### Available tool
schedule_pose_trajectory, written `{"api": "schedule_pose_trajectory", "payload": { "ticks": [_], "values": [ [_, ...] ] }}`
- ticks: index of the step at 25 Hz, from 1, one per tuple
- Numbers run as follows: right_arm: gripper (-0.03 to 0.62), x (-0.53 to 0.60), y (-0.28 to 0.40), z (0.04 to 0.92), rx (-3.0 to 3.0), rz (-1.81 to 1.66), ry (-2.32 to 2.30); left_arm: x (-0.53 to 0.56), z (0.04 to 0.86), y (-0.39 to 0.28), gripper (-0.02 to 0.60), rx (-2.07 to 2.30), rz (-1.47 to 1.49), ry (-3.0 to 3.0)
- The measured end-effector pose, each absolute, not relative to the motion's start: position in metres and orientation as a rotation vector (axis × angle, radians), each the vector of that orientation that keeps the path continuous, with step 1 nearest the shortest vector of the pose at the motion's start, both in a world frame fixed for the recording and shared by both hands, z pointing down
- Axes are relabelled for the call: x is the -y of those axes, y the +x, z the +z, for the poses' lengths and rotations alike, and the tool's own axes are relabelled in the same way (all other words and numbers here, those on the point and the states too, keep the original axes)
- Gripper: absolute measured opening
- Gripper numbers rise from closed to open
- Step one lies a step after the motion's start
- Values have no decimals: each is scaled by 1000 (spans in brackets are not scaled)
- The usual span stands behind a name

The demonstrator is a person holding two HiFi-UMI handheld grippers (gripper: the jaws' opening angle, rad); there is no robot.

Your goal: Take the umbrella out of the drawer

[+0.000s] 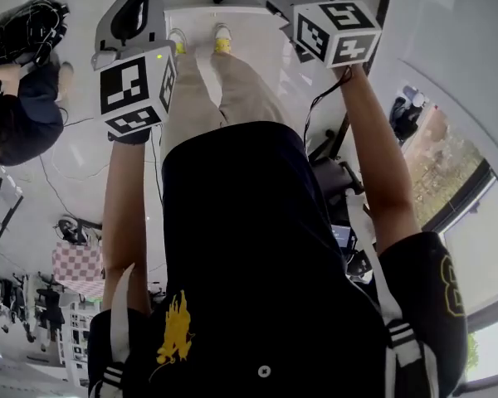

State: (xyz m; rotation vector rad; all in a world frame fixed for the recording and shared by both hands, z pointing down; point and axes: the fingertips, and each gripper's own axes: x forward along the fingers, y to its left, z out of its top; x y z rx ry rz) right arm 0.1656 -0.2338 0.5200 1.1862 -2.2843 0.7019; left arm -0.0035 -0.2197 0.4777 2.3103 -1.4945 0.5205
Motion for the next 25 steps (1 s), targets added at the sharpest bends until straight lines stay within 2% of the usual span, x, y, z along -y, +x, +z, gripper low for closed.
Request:
{"api": "schedule_pose_trajectory", "payload": {
  "ticks": [18,25],
  "values": [
    [446,263,143,589,2199,612,1139,239,527,-20,20,1515,456,2284],
    [446,262,131,612,2193,540,1060,228,576,-15,20,1430,546,2297]
  ]
}}
